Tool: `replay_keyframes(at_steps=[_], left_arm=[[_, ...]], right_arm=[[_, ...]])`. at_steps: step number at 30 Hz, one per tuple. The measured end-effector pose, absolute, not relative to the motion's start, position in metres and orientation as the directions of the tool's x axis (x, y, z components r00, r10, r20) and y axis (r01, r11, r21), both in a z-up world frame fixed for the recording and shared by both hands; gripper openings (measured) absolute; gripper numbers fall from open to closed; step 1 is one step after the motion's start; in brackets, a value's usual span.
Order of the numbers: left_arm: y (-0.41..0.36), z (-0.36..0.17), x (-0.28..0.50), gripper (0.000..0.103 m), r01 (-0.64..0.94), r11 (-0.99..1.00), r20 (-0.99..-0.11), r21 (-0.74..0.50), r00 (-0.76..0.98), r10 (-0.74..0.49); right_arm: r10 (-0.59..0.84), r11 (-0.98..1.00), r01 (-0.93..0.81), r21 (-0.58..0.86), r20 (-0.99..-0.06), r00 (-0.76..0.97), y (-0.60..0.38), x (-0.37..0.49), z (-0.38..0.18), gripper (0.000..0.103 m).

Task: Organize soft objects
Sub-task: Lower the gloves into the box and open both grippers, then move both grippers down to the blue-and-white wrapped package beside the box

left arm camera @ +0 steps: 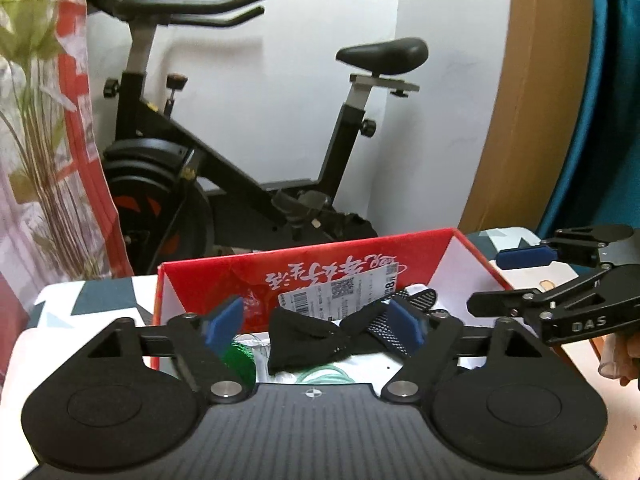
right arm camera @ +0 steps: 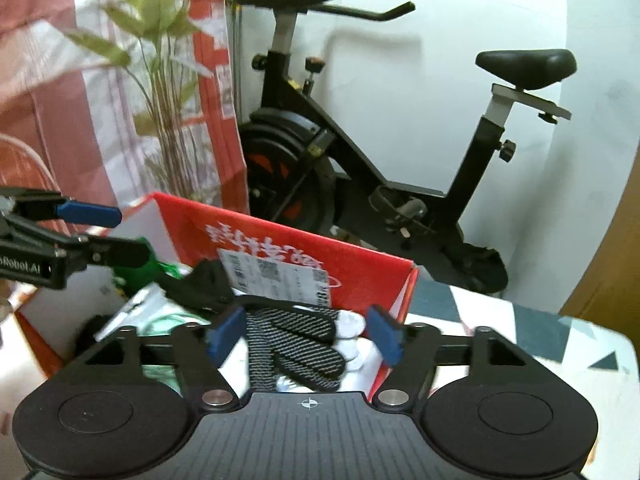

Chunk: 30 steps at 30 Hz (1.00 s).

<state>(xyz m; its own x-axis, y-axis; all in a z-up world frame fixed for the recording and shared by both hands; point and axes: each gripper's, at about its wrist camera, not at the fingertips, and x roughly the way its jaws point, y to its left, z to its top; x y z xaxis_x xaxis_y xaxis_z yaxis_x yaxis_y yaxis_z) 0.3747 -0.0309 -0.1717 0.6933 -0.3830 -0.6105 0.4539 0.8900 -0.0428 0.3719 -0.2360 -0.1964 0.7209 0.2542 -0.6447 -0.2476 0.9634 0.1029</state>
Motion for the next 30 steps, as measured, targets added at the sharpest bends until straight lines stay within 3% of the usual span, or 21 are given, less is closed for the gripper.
replay_keyframes(at_steps=[3, 5, 7, 13, 22, 30], left_arm=[[-0.028, -0.165, 0.36, 0.094, 0.454, 0.89, -0.595, -0.039, 0.705, -0.385], [-0.026, -0.16, 0.349, 0.098, 0.449, 0.893, -0.584, -0.034, 0.716, -0.383], [-0.023, -0.155, 0.338, 0.103, 0.445, 0.895, -0.575, -0.028, 0.725, -0.379], [-0.013, -0.152, 0.301, 0.103, 0.43, 0.903, -0.569, -0.018, 0.738, -0.362], [0.015, -0.183, 0.262, 0.103, 0.354, 0.929, -0.616, -0.106, 0.71, -0.341], [0.027, -0.221, 0.245, 0.103, 0.297, 0.94, -0.681, -0.171, 0.654, -0.33]], right_arm=[[0.257, 0.965, -0.233, 0.121, -0.615, 0.746, -0.236, 0.352, -0.185, 0.096], [0.255, 0.966, -0.223, 0.128, -0.595, 0.762, -0.237, 0.34, -0.179, 0.103], [0.259, 0.966, -0.214, 0.146, -0.581, 0.772, -0.238, 0.327, -0.174, 0.103], [0.212, 0.977, -0.172, 0.125, -0.52, 0.827, -0.237, 0.285, -0.167, 0.103], [0.203, 0.978, -0.154, 0.14, -0.478, 0.855, -0.233, 0.229, -0.186, 0.103], [0.202, 0.979, -0.163, 0.122, -0.506, 0.839, -0.224, 0.194, -0.223, 0.102]])
